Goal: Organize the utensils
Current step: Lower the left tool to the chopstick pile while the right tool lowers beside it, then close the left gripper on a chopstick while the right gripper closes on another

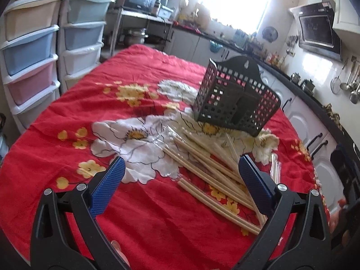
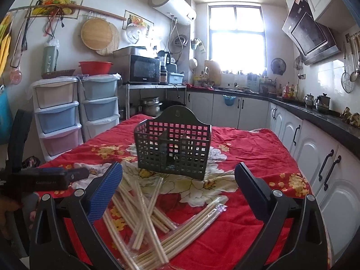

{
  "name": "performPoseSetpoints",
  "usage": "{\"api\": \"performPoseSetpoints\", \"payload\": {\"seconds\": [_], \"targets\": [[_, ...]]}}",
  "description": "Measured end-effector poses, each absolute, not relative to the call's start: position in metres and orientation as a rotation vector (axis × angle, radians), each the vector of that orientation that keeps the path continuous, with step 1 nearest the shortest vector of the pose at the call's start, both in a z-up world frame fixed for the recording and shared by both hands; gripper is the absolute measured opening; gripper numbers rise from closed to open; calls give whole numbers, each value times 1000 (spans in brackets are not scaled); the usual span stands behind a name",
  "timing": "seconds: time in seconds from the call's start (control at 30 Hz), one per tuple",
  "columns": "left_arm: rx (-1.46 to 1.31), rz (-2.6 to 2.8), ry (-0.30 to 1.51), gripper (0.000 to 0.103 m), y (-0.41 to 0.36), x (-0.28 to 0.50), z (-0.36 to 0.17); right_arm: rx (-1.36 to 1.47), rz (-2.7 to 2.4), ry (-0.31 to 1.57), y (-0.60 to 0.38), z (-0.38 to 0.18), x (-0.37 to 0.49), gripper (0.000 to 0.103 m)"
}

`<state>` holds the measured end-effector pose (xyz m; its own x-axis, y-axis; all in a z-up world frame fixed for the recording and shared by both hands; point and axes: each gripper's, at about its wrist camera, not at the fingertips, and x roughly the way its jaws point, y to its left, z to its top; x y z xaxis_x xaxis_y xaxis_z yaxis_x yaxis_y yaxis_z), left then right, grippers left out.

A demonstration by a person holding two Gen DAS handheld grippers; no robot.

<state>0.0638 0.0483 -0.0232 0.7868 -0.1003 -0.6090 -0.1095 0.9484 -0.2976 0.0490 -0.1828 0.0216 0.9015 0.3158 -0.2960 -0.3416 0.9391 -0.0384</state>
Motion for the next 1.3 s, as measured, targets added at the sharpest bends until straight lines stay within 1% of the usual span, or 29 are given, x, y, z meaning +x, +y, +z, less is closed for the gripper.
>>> {"api": "performPoseSetpoints", "payload": {"seconds": [0.1, 0.27, 0.33, 0.4, 0.5, 0.57, 0.6, 0.63, 0.8, 0.83, 0.9, 0.93, 0.97, 1.03, 1.13, 1.2, 1.27, 1.3], "targets": [[-340, -22, 706, 91, 44, 70, -29, -97, 332, 318, -186, 22, 62, 97], [-374, -58, 777, 80, 40, 78, -41, -84, 327, 385, -196, 17, 84, 97], [-383, -69, 804, 72, 38, 80, -45, -76, 326, 426, -199, 14, 94, 95], [-398, -81, 831, 69, 37, 83, -50, -73, 316, 486, -204, 9, 109, 85], [-440, -107, 867, 66, 38, 87, -58, -63, 313, 577, -208, -2, 128, 79], [-466, -120, 888, 63, 38, 89, -63, -64, 310, 665, -211, -14, 146, 70], [-480, -127, 897, 61, 39, 91, -65, -60, 313, 704, -213, -19, 154, 69], [-496, -132, 907, 60, 40, 92, -67, -59, 313, 738, -213, -25, 160, 64], [-549, -147, 924, 57, 45, 98, -72, -4, 334, 870, -221, -48, 189, 56], [-560, -147, 927, 55, 47, 100, -73, 3, 335, 885, -221, -50, 192, 52], [-571, -141, 931, 50, 50, 104, -74, 11, 336, 911, -222, -54, 199, 51], [-575, -138, 933, 48, 52, 105, -75, 15, 341, 928, -222, -57, 203, 50], [-578, -138, 934, 46, 53, 106, -75, 22, 341, 949, -224, -60, 208, 46], [-577, -133, 939, 41, 54, 109, -76, 57, 354, 982, -227, -64, 215, 45], [-559, -128, 943, 38, 54, 111, -76, 87, 363, 1012, -229, -68, 224, 42], [-546, -122, 946, 35, 54, 111, -76, 107, 368, 1028, -230, -70, 228, 39], [-544, -119, 947, 30, 55, 112, -77, 135, 373, 1046, -233, -72, 233, 30], [-543, -116, 948, 27, 57, 113, -78, 141, 375, 1052, -234, -72, 235, 23]]}}
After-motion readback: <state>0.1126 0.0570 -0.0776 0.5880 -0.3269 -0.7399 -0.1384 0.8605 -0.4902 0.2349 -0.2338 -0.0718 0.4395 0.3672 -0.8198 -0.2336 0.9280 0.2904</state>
